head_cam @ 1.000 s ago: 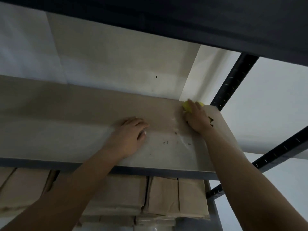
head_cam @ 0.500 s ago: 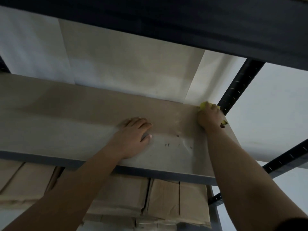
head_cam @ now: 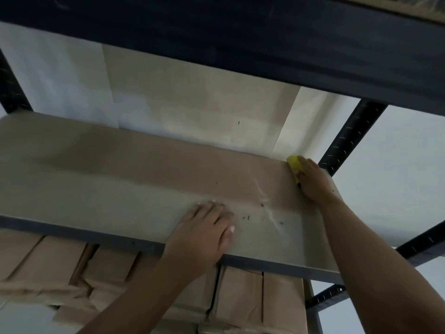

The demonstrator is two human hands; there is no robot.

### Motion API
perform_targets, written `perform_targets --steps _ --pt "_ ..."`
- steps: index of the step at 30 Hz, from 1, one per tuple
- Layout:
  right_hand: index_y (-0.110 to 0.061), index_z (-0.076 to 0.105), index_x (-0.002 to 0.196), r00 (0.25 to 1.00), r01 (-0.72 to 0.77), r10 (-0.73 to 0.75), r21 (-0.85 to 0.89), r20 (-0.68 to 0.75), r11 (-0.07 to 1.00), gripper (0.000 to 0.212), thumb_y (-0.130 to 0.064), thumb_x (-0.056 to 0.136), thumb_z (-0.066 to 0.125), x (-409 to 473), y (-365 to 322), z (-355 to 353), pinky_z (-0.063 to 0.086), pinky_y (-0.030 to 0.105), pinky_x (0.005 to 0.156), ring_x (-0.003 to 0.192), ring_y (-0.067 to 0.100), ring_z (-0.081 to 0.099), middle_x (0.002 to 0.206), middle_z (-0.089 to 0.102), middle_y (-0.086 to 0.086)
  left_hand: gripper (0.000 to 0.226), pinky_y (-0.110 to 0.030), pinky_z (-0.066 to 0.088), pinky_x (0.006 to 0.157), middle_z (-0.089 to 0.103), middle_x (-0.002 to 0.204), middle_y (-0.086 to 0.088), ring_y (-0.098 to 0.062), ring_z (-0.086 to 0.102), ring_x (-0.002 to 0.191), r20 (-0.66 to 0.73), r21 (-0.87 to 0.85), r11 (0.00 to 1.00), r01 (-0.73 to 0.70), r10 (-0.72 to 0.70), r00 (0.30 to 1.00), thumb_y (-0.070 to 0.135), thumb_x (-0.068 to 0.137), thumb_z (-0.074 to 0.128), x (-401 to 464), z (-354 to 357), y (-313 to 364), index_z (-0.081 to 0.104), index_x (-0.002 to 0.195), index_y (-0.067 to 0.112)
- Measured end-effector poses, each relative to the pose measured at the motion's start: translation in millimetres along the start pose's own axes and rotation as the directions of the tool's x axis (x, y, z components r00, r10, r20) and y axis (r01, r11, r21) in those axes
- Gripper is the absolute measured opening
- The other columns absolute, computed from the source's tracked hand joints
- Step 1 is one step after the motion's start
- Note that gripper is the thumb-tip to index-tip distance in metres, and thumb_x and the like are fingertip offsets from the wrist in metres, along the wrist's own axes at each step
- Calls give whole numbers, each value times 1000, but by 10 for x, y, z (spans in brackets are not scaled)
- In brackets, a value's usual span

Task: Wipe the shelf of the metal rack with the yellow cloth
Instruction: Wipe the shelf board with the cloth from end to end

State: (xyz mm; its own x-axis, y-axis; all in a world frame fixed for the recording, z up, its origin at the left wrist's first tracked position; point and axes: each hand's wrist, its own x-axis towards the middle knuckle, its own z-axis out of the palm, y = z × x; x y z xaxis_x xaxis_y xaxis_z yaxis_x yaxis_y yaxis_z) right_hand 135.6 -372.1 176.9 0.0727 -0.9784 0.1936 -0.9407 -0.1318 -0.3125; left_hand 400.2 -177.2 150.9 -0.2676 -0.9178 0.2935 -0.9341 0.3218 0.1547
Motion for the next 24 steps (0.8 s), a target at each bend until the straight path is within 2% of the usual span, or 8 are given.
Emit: perform_targets --steps 4,9,11,13,15,18,21,24 --pt "-14 24 142 996 -64 65 -25 68 998 53 -22 93 40 222 -350 192 30 46 106 132 40 31 147 29 19 40 -31 47 94 69 110 0 -16 63 106 -139 4 1000 -28 29 990 31 92 35 -67 17 -26 68 109 18" --pt "-19 24 144 961 214 -219 47 169 976 53 -24 95 42 72 -973 426 31 43 107 135 38 30 155 18 11 37 -31 45 94 68 112 0 -18 62 107 -168 3 999 -51 51 985 31 94 36 -67 72 -27 66 111 17" --pt "-22 28 144 911 326 -350 138 218 935 52 -20 95 45 -28 -925 396 27 38 111 138 31 28 156 19 5 36 -31 47 92 68 111 0 -18 62 106 -187 8 998 -60 60 981 31 93 37 -66 73 -31 67 110 17" --pt "-23 34 140 868 346 -418 279 266 896 49 -16 94 49 -64 -727 288 21 32 114 140 24 26 154 24 4 36 -31 48 91 68 110 0 -18 62 106 -203 17 997 -69 71 977 31 93 37 -64 81 -36 67 109 17" --pt "-24 39 135 894 289 -376 327 244 900 47 -14 91 54 -34 -456 142 21 34 116 139 25 30 150 32 8 38 -31 48 91 69 110 0 -18 63 105 -215 25 997 -76 79 973 31 94 35 -58 102 -36 67 109 17" --pt "-20 33 139 960 166 -210 229 187 959 52 -37 92 48 58 -229 -22 20 39 116 139 30 28 150 32 13 44 -31 52 87 71 107 -3 -18 66 101 -268 28 995 -93 97 958 29 97 30 -77 163 -38 70 107 14" --pt "-18 35 139 979 140 -142 22 149 990 45 -24 94 32 165 -331 40 31 41 105 130 37 37 140 40 14 46 -32 54 85 71 107 -6 -20 67 99 -335 86 986 -144 165 928 28 98 29 -151 260 -37 71 105 10" --pt "-17 32 136 995 32 -28 -35 94 999 46 -15 90 39 145 -684 271 36 48 102 128 40 35 138 34 20 42 -30 49 87 69 111 -5 -18 65 103 -358 146 971 -188 229 905 29 99 29 -218 326 -37 67 109 12"
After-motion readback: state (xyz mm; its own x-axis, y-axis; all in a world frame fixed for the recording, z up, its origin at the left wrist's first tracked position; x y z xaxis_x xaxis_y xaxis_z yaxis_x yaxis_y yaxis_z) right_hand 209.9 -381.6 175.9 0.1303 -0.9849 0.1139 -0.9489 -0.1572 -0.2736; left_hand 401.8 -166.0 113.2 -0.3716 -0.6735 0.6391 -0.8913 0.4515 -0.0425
